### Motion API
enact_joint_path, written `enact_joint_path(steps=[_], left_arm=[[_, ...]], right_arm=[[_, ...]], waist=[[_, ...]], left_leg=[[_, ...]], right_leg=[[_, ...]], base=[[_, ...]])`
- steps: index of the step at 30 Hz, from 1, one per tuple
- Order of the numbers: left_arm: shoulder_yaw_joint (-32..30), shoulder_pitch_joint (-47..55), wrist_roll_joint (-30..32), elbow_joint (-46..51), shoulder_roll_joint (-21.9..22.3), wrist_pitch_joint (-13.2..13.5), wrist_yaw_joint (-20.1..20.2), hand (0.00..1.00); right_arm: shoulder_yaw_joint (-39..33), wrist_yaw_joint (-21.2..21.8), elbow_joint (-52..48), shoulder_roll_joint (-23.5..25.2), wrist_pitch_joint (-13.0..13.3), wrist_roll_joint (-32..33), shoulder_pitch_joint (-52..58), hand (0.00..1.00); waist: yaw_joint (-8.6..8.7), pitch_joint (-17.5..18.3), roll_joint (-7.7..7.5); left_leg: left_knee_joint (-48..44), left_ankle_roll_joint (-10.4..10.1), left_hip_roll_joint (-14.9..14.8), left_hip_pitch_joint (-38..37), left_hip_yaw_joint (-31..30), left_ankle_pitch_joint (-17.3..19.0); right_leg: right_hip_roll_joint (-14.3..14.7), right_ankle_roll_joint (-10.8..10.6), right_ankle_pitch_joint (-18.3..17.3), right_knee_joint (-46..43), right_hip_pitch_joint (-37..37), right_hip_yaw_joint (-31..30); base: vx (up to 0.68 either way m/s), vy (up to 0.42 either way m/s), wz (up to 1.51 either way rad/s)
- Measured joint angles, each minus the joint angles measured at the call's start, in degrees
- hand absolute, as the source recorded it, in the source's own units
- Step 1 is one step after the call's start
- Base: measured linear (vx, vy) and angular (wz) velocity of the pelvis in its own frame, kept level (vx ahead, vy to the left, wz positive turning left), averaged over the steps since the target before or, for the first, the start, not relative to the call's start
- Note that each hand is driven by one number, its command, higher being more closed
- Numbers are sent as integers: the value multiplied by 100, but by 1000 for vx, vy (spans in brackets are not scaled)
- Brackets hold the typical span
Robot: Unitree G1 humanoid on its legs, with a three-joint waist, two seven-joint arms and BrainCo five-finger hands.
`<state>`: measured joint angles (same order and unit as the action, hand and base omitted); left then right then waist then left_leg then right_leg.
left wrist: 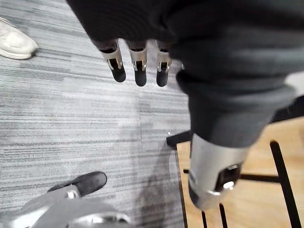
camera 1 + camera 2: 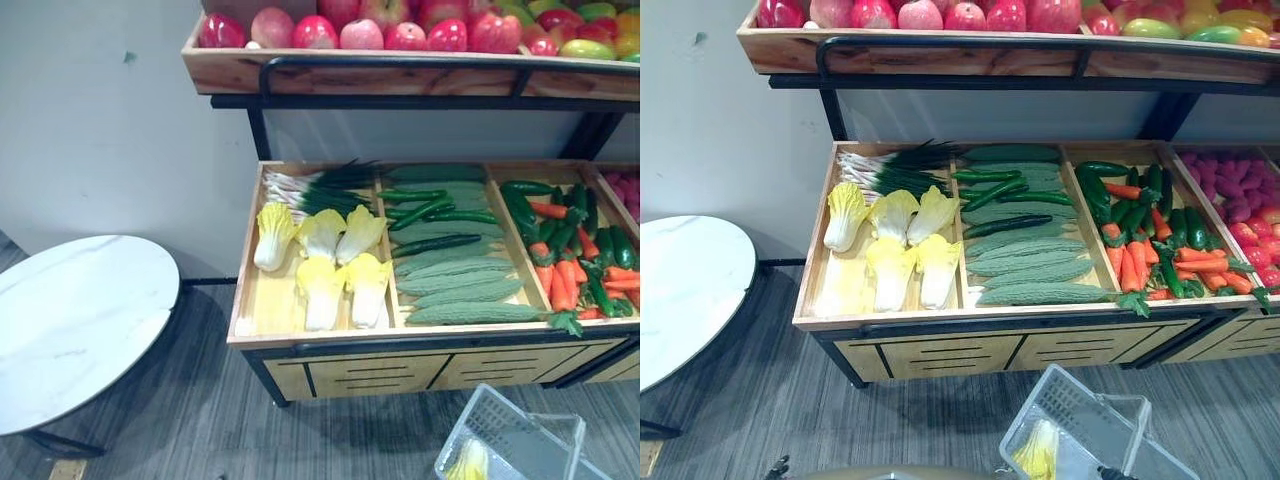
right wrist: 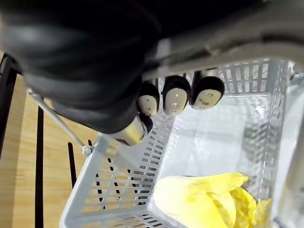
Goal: Pick vegetable in the basket
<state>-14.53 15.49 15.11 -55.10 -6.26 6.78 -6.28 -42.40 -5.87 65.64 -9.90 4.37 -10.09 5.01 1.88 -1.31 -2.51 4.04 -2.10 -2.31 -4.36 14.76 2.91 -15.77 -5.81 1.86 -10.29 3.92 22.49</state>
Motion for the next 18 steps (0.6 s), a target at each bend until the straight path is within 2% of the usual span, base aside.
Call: enact_joint_path(steps=[1,2,3,4,5,6,7,8,9,10,12,13,15,16,17,18], left_arm=[[103,-5,6,-32,-29,23,18,0],[252,-36,48,-106,-84,21,41,0],[360,-41,108,-159,-131,19,42,0],[410,-58,113,-159,-152,19,38,0],[524,-148,128,-149,-199,20,43,0],[626,-249,137,-141,-247,22,58,0],[641,-279,144,-125,-265,27,71,0],[643,-310,149,-72,-249,42,88,0],[655,-337,153,-78,-280,36,99,0],[714,-375,154,-76,-283,33,99,0],[737,-339,148,-96,-294,12,93,0],[729,-288,147,-109,-313,4,90,0],[666,-329,142,-151,-299,1,69,0],[658,-424,142,-235,-284,-3,50,0],[652,-472,142,-270,-274,-2,45,0],[601,-540,142,-333,-178,1,46,0]], right_arm=[[18,1,3,6,-1,8,-1,100],[50,1,1,41,1,9,-7,100],[143,0,-1,79,4,9,-30,100],[222,-1,-11,98,14,9,-48,100],[300,2,-65,146,31,14,-77,100],[370,3,-129,204,78,14,-118,100],[462,6,-156,220,96,14,-135,100],[527,23,-189,240,100,9,-217,100],[523,17,-216,221,104,9,-266,100],[476,10,-197,177,100,5,-248,100],[473,5,-172,187,106,-21,-296,100],[488,17,-164,189,104,-70,-358,100],[643,17,-61,166,113,-129,-522,100],[725,12,14,140,118,-129,-681,100],[744,8,36,119,117,-130,-721,100],[872,9,57,19,92,-130,-730,100]], waist=[[-3,-16,6],[-6,-52,25],[-27,-62,41],[-27,-109,55],[-14,-203,-6],[-27,-331,38],[-41,-410,38],[-45,-502,-5],[-14,-520,-20],[-22,-537,23],[-49,-563,48],[-55,-566,36],[-73,-603,-10],[-67,-668,-1],[-48,-693,15],[-109,-678,147]], left_leg=[[-9,2,-43,-26,77,16],[-9,-12,-155,-94,267,40],[-17,-25,-293,-103,540,64],[-20,-33,-353,-106,662,70],[-43,-36,-422,-136,863,77],[-133,-3,-495,-170,1155,101],[-162,55,-533,-146,1312,91],[-243,160,-570,-111,1634,66],[-277,182,-572,-109,1821,81],[-311,187,-631,-156,2127,83],[-342,172,-702,-269,2544,70],[-409,171,-718,-298,2855,69],[-677,169,-810,-272,3327,78],[-922,114,-946,-279,3596,117],[-1053,42,-1013,-287,3714,167],[-1156,-82,-1182,-289,3935,253]], right_leg=[[26,57,42,-158,95,-128],[160,170,240,-306,245,-371],[350,184,551,-264,408,-617],[439,179,716,-210,469,-712],[583,175,1054,-38,527,-802],[700,237,1443,320,498,-762],[740,277,1558,502,482,-702],[662,527,1275,290,537,-404],[480,704,718,-421,662,122],[177,739,-45,-1419,595,877],[-141,730,-346,-1952,227,1533],[-365,687,-488,-2025,-30,1880],[-541,589,-637,-1868,-113,2243],[-521,656,-812,-1804,-93,2502],[-426,630,-857,-1689,-59,2558],[-4,597,-873,-1244,-27,2432]], base=[[-58,28,-66],[-74,35,-97],[-51,29,-106],[-38,20,-111],[-34,20,-111],[-47,18,-111],[-85,1,-107],[-90,-14,-89],[-70,-6,-115],[11,5,-102],[71,-42,-123],[64,-106,-132],[31,-233,-150],[6,-311,-143],[5,-322,-144],[18,-243,-124]])
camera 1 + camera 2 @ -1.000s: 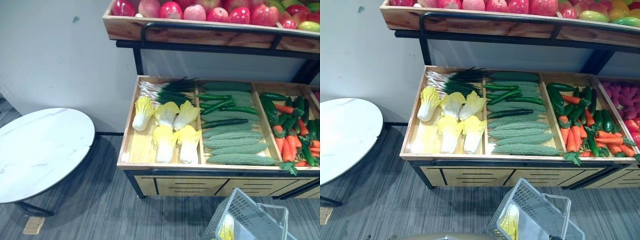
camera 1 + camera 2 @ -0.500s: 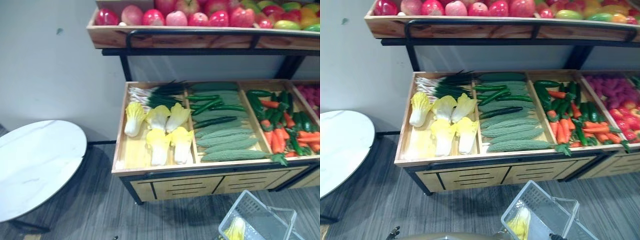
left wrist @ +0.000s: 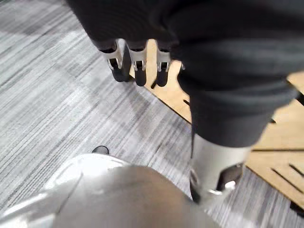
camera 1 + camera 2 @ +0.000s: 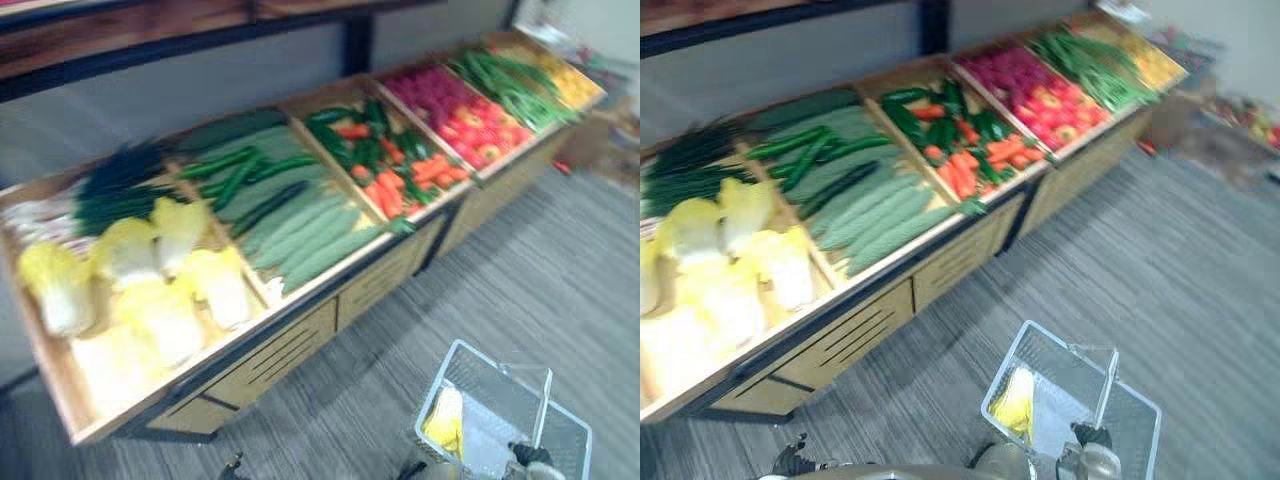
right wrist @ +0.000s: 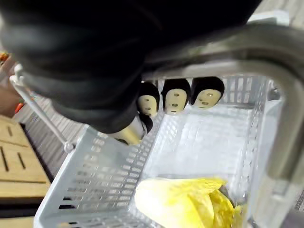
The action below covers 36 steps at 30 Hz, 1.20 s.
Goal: Pick vegetable in the basket
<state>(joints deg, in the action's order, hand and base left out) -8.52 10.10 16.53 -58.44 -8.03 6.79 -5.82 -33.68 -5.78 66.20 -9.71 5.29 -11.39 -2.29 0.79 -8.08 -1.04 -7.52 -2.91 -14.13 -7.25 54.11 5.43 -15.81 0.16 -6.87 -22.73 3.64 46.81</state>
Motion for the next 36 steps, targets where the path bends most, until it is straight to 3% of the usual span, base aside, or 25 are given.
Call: enact_joint_path(steps=[2,4,8,10,11,13,14,15,16,19,21,22,23,27,30,32,33,36], left_arm=[[-36,-149,-1,-150,145,1,-9,0],[-40,-323,2,-253,219,3,-11,0],[-97,-521,0,-271,248,3,-85,0],[-169,-527,-15,-260,245,7,-106,0],[-219,-533,-45,-249,235,13,-131,0],[-192,-509,-65,-137,268,19,-250,0],[-196,-484,-69,-108,286,19,-280,0],[-193,-421,-68,-26,296,24,-303,0],[-197,-392,-68,8,299,32,-305,0],[-198,-289,-69,18,349,52,-312,0],[-200,-290,-68,7,362,50,-312,0],[-249,-292,-63,-4,383,51,-315,0],[-269,-282,-56,-12,388,51,-319,0],[-275,-266,-34,-55,338,54,-335,0],[-233,-279,-9,-89,282,54,-353,0],[-165,-279,-3,-116,275,51,-384,0],[-72,-269,0,-123,233,48,-391,0],[62,-238,5,-114,-15,46,-390,0]], right_arm=[[168,-10,-2,-56,0,-2,-35,100],[297,-11,-11,-70,2,-2,29,100],[535,-68,-5,-46,2,16,264,100],[670,-103,-2,-53,5,20,276,100],[769,-125,0,-65,11,19,270,100],[863,-130,7,-155,47,15,195,100],[944,-128,13,-181,51,14,175,100],[1035,-124,18,-176,76,14,129,100],[1089,-124,19,-178,77,15,138,100],[1168,-127,-8,-184,112,16,140,100],[1163,-137,-33,-188,126,20,152,100],[1164,-154,-83,-170,126,29,207,100],[1172,-158,-127,-144,128,32,233,100],[1298,-121,-250,23,144,18,248,100],[1391,-117,-272,72,168,16,241,100],[1389,-117,-291,92,263,16,220,100],[1381,-120,-392,125,307,18,210,100],[1368,-126,-527,254,398,68,254,100]], waist=[[13,13,132],[73,13,174],[234,47,221],[225,32,209],[223,-60,105],[186,-70,89],[163,-70,93],[73,-73,97],[50,-79,114],[36,-141,247],[28,-184,305],[-18,-219,316],[-68,-200,327],[-206,-179,123],[-253,-154,68],[-256,-151,88],[-262,-159,86],[-148,-172,-139]], left_leg=[[46,-62,-98,-40,345,-70],[-126,-157,-244,-81,545,-148],[-1205,-144,-929,-128,661,-162],[-2065,-44,-1363,-116,504,-242],[-2477,-67,-1460,58,-13,-127],[-2306,-352,-606,571,-2073,338],[-2139,-354,-365,631,-2426,408],[-1641,-389,102,760,-3145,521],[-1316,-390,294,831,-3536,530],[-271,-413,501,1031,-4430,469],[70,-392,547,1166,-4716,359],[127,-389,632,1231,-4847,44],[135,-353,698,1187,-4832,-11],[-99,53,1054,1159,-4349,200],[-66,236,1279,971,-4236,405],[-61,262,1296,818,-4179,549],[-50,327,1251,637,-4050,643],[-82,489,1369,242,-4029,833]], right_leg=[[448,-19,-18,687,38,-281],[695,-1,-29,960,90,-540],[1098,84,-100,1227,2,-976],[1275,193,-106,1323,-80,-1333],[1308,228,-91,1406,-182,-1566],[1216,177,-19,1505,-207,-2184],[1215,138,10,1553,-204,-2366],[1231,53,100,1671,-199,-2797],[1244,-6,140,1729,-194,-2952],[1353,-104,203,1889,-199,-3311],[1353,-155,235,1900,-186,-3443],[1300,-201,240,1862,-189,-3613],[1252,-268,256,1867,-193,-3669],[871,-600,518,2158,-243,-4000],[664,-801,422,2026,-302,-4080],[628,-819,294,1325,-51,-4113],[611,-826,247,217,417,-4156],[417,-808,465,-1788,1171,-4423]], base=[[5,-271,-139],[1,-273,-104],[-21,-163,-66],[-18,-65,-77],[-11,-41,-93],[-2,4,-132],[30,64,-170],[43,89,-155],[45,97,-144],[52,151,-105],[104,218,-70],[107,238,-61],[187,323,-56],[213,282,-35],[231,260,-22],[139,146,-25],[161,176,-37],[204,142,-3]])
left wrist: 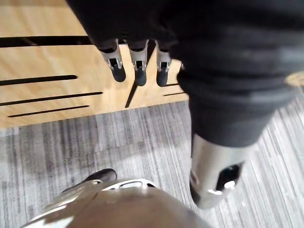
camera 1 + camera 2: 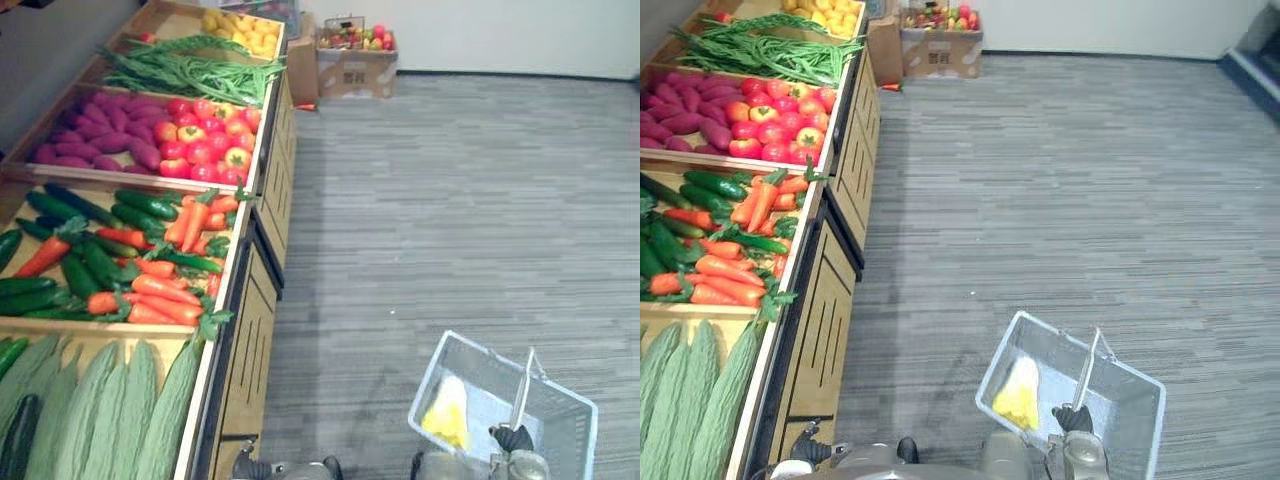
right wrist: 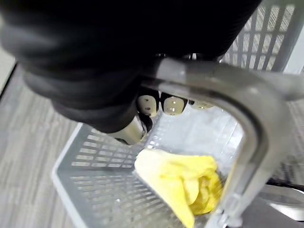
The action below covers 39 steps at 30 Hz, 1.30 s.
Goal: Pick vegetable in the basket
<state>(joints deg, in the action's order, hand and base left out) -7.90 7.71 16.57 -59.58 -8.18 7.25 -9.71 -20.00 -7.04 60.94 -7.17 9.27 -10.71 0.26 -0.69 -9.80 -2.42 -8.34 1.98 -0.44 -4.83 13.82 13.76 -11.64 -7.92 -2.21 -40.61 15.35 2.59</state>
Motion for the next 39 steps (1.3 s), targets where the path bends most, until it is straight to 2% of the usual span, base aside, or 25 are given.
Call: enact_joint_path(steps=[2,3,5,7,10,13,14,15,17,19,20,21,23,26,27,28,29,30,31,32,33,34,35,36,39], left_arm=[[1,-9,0,27,-98,-16,-9,0],[-18,-41,0,33,-100,-22,-15,0],[-56,-118,-4,47,-69,-23,-21,0],[-132,-233,-17,86,-23,-26,-39,0],[-170,-300,-26,141,-25,-31,-127,0],[-170,-277,-23,190,-28,-26,-130,0],[-188,-295,-22,154,30,-33,-130,0],[-184,-311,-18,144,174,0,-125,0],[-155,-280,-17,113,301,0,-123,0],[-186,-263,-13,73,330,-12,-117,0],[-210,-259,-11,48,327,-20,-114,0],[-218,-230,1,44,327,-20,-113,0],[-243,-148,3,38,325,-27,-105,0],[-331,-73,-1,82,358,-16,-105,0],[-339,-69,-3,94,360,-13,-103,0],[-381,-69,-3,91,356,-26,-93,0],[-384,-69,-1,93,358,-25,-92,0],[-384,-75,3,93,360,-38,-98,0],[-377,-71,6,89,379,-42,-99,0],[-384,-29,14,90,480,-51,-108,0],[-510,-8,12,97,532,-73,-96,0],[-558,-1,29,129,493,-101,-100,0],[-615,3,86,167,425,-132,-98,0],[-667,-7,190,201,400,-158,-92,0],[-771,76,238,258,457,-181,-55,0]], right_arm=[[-44,-5,3,69,70,7,31,100],[-44,-3,-35,65,98,16,28,100],[-70,-4,-185,64,102,52,19,100],[-198,1,-339,36,88,52,-39,100],[-230,-3,-381,75,51,51,-58,100],[-293,1,-341,123,-58,52,-35,100],[-393,-9,-301,126,-60,54,-50,100],[-545,-29,-263,75,-75,66,-97,100],[-540,-2,-175,5,-71,51,-148,100],[-502,8,-71,-64,-77,45,-163,100],[-430,7,91,-123,-111,46,-162,100],[-419,7,220,-183,-157,49,-170,100],[-398,6,319,-256,-178,48,-187,100],[-396,3,381,-348,-247,51,-201,100],[-434,4,450,-365,-294,51,-235,100],[-445,1,473,-353,-311,51,-242,100],[-448,-2,470,-349,-312,52,-227,100],[-450,-20,394,-352,-314,74,-119,100],[-451,-27,322,-352,-314,83,-28,100],[-450,-47,197,-361,-314,178,159,100],[-446,-79,171,-242,-345,217,224,100],[-429,-78,149,-154,-349,216,232,100],[-424,-76,2,26,-347,214,243,100],[-415,-68,-79,155,-347,214,144,100],[-189,-14,-215,307,-344,178,112,100]], waist=[[49,-16,-81],[59,-22,-74],[79,-64,6],[59,-161,125],[48,-193,100],[48,-175,-63],[74,-181,25],[61,-129,213],[63,-125,295],[65,-98,353],[63,-106,345],[37,-136,311],[23,-133,325],[-95,-127,334],[-144,-127,334],[-151,-132,325],[-147,-137,318],[-117,-122,346],[-107,-104,384],[-121,-32,511],[-179,7,430],[-187,72,369],[-213,126,181],[-278,92,79],[-457,102,61]], left_leg=[[2,85,-16,-264,-47,95],[15,88,-52,-374,-89,104],[27,45,-162,-478,-180,130],[96,-52,-361,-636,-214,180],[103,-404,-542,-775,-313,379],[108,-764,-583,-1015,-421,593],[101,-914,-794,-1140,-539,684],[-85,-1096,-1022,-1062,-582,569],[-516,-1225,-1203,-851,-753,273],[-1400,-1242,-1372,-413,-1059,-362],[-2131,-1321,-1451,-107,-1207,-919],[-3013,-1480,-1529,243,-1254,-1011],[-3768,-1567,-1516,572,-1115,-804],[-3783,-1271,-1408,1212,-751,-207],[-3480,-1201,-1395,1411,-643,-101],[-2677,-1132,-1340,1687,-391,-84],[-2254,-1047,-1280,1753,-242,-149],[-1310,-870,-1148,1780,258,-563],[-875,-893,-1087,1791,533,-861],[-309,-798,-998,1856,902,-1465],[-278,-111,-835,1889,900,-1598],[-212,-125,-686,1910,890,-1584],[-106,-14,-455,1997,879,-1558],[-125,121,-334,2052,890,-1518],[-428,395,-322,1954,1263,-1323]], right_leg=[[-57,3,-18,-725,179,-8],[-48,50,-194,-937,310,135],[-51,119,-356,-725,427,446],[-61,126,-352,514,450,802],[-176,72,-36,2251,447,1034],[-327,110,194,2514,407,1178],[-233,185,468,2091,465,1207],[-83,367,106,1781,574,1336],[39,510,-160,1522,633,1417],[207,658,-466,1525,411,1550],[302,725,-533,1768,94,1614],[432,745,-540,2101,-298,1631],[533,766,-547,2453,-762,1635],[583,771,-553,3005,-1416,1614],[576,771,-555,3140,-1550,1613],[496,636,-518,3319,-1761,1710],[433,559,-527,3383,-1857,1782],[322,397,-531,3507,-2069,1990],[297,305,-536,3599,-2178,2100],[314,120,-580,3722,-2375,2286],[213,9,-627,3795,-2524,2410],[148,-17,-608,3870,-2575,2484],[7,-128,-531,4011,-2565,2591],[-80,-161,-403,4085,-2566,2632],[-125,-156,105,4152,-2854,2587]], base=[[229,27,20],[207,-27,23],[217,-47,28],[244,-88,20],[347,-248,22],[335,-331,26],[469,-468,20],[505,-491,10],[393,-386,-8],[469,-428,3],[463,-338,9],[436,-293,5],[369,-190,-7],[319,-88,-6],[235,36,3],[236,68,13],[312,160,44],[280,168,55],[290,197,76],[334,272,71],[348,255,68],[428,256,62],[336,139,48],[308,144,44],[242,172,31]])
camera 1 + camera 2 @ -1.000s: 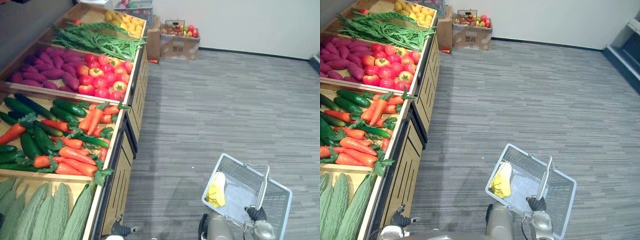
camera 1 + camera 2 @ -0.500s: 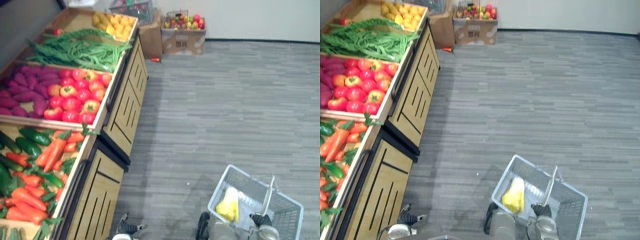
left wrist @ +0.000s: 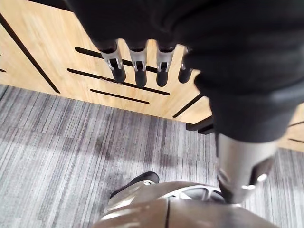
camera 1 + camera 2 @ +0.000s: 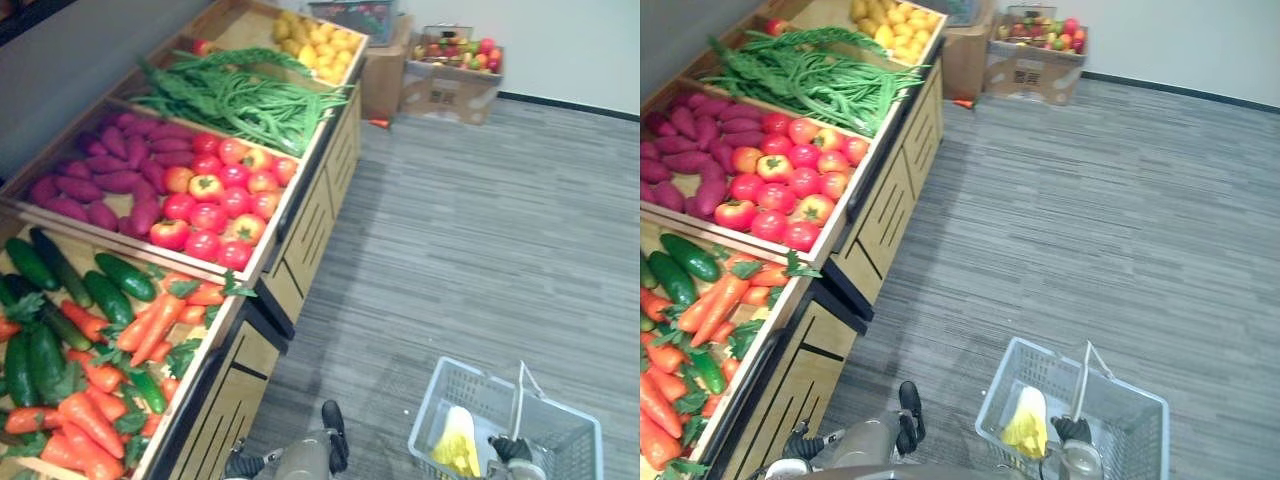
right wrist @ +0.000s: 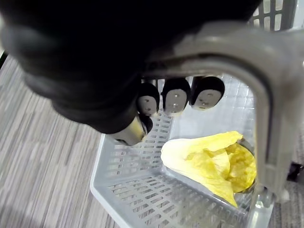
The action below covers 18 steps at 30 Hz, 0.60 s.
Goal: Pick vegetable in the basket
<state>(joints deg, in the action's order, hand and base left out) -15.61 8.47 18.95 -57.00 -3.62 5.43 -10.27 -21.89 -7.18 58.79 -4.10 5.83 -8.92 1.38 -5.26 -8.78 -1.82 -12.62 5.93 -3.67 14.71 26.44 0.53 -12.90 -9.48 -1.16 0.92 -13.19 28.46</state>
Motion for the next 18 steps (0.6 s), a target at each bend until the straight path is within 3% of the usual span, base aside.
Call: enact_joint_path(steps=[2,3,5,6,7,8,10,12,13,14,16,18], left_arm=[[-4,89,2,-15,-20,2,21,0],[-19,155,1,-91,-14,-13,37,0],[-38,200,2,-237,-16,-70,41,0],[23,297,2,-249,-34,-76,41,0],[97,362,0,-253,-116,-114,42,0],[133,410,2,-249,-168,-133,51,0],[181,410,-18,-231,-319,-227,47,0],[174,279,-44,-164,-312,-223,32,0],[165,225,-63,-154,-294,-221,29,0],[146,201,-70,-156,-282,-224,28,0],[-140,91,-70,-155,-122,-230,-12,0],[-243,37,-66,-160,-93,-225,-18,0]], right_arm=[[2,22,11,51,18,-14,-62,100],[-3,22,53,45,42,-16,-116,100],[-17,24,195,-21,53,-23,-167,100],[-12,23,299,-49,54,-23,-188,100],[-4,24,327,0,54,-23,-181,100],[-4,24,385,32,56,-23,-176,100],[-20,21,456,-12,96,-23,-246,100],[-164,12,497,-81,107,-20,-233,100],[-349,8,517,-87,98,-17,-222,100],[-461,9,515,-83,95,-15,-205,100],[-811,8,501,-77,45,-11,-139,100],[-1058,7,509,-33,34,-10,-93,100]], waist=[[-56,61,-15],[-117,153,-39],[-122,258,55],[-99,260,50],[-35,254,-60],[18,261,-125],[75,262,-206],[128,257,-198],[217,257,-194],[258,258,-190],[248,258,-123],[197,284,-66]], left_leg=[[85,14,30,-136,82,109],[348,-41,77,-269,103,331],[587,-97,114,-427,68,377],[729,-76,173,-633,-47,414],[803,-84,272,-843,-183,438],[840,-65,330,-960,-314,462],[888,-3,447,-1347,-723,593],[925,6,523,-1558,-1173,624],[938,-30,599,-1634,-1525,620],[939,-49,625,-1702,-1681,626],[858,-182,640,-1823,-2211,736],[711,-308,589,-1798,-2620,856]], right_leg=[[-7,-6,180,-41,-72,-83],[-60,-18,186,-375,80,-179],[-237,-50,164,-1328,446,-290],[-524,-224,248,-2585,892,-438],[-759,-564,654,-4120,1432,-784],[-781,-620,799,-4792,1677,-951],[-585,-553,643,-6221,2227,-1223],[-448,-452,166,-6310,2447,-1102],[-508,-422,-183,-6049,2528,-971],[-562,-383,-313,-5812,2561,-930],[-583,-71,-525,-4275,2594,-1066],[-389,3,-515,-2940,2587,-1774]], base=[[178,147,9],[162,159,5],[120,139,14],[156,146,40],[177,125,57],[229,86,76],[259,51,86],[285,17,128],[221,-6,154],[234,-45,145],[287,-84,119],[266,-148,105]])
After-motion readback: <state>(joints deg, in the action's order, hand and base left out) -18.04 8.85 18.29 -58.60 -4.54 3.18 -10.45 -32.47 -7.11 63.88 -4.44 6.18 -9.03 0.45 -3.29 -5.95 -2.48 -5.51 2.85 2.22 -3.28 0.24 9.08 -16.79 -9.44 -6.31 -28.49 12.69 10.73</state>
